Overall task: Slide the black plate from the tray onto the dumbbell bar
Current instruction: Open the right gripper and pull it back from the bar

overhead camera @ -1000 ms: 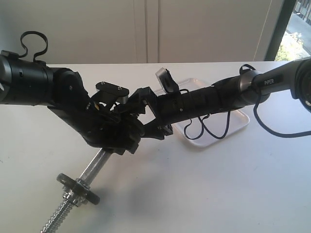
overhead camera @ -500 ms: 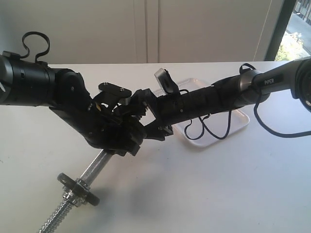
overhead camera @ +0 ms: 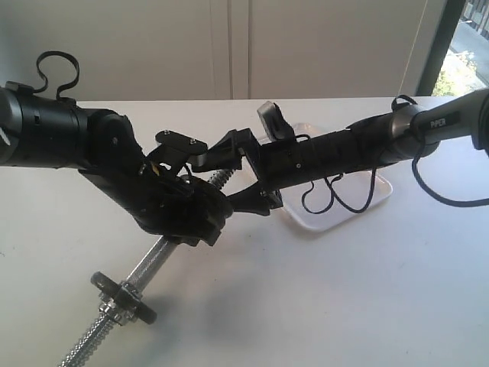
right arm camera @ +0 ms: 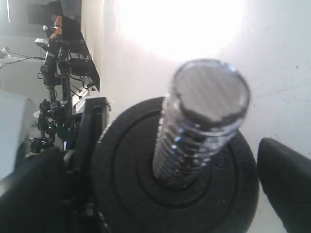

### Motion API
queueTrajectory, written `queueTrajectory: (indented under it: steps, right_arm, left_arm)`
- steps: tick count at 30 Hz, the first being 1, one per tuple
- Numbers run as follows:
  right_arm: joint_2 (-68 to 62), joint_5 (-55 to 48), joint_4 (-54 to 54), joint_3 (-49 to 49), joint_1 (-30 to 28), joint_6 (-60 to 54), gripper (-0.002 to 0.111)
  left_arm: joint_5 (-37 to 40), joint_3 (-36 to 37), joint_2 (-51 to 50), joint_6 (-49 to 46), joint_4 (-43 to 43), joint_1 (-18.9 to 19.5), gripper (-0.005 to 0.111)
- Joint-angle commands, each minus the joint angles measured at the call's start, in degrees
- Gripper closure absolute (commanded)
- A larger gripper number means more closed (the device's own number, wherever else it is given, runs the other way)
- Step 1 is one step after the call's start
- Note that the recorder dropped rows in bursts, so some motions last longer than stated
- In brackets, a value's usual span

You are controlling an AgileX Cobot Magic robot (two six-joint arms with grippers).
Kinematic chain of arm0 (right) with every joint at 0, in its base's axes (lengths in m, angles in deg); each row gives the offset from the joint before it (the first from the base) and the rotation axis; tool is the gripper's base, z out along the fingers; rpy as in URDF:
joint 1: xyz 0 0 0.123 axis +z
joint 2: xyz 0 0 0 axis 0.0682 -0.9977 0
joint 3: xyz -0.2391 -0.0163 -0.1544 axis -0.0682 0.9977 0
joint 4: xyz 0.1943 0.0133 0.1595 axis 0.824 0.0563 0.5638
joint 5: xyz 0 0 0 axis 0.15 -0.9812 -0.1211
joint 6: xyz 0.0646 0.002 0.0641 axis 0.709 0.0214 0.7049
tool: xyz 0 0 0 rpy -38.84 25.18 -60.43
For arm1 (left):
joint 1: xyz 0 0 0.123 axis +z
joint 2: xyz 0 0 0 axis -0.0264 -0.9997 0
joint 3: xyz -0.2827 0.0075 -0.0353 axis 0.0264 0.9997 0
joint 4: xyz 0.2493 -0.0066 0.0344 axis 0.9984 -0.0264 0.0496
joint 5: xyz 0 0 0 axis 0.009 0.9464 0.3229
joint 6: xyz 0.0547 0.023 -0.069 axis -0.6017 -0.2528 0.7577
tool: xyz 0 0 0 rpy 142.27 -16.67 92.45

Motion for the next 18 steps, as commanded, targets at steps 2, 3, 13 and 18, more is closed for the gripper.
queueTrajectory:
  steps: [2,3,13,18]
  right_arm:
    - [1.1,-1.9,-0.4,-0.6,-1.0,0.8,0.003]
    - [1.1,-1.9,-1.3,-0.7,-1.2,1.5,0.003]
    - [1.1,-1.9,-5.4,-0.7,-8.4,6.5,0.003]
    - [1.1,-1.9,-3.4,-0.7,-11.0,6.7,0.003]
  left_arm:
    - [-2.3,-1.5,2.2,0.1,-1.8,-0.4,0.107]
    - [-2.3,-1.5,2.2,0.1,-1.8,-0.4,0.107]
    - [-2.4,-1.5,2.2,0.1,-1.8,-0.4,0.107]
    - [-2.4,-1.5,0.4,0.1,-1.8,-0.4,0.107]
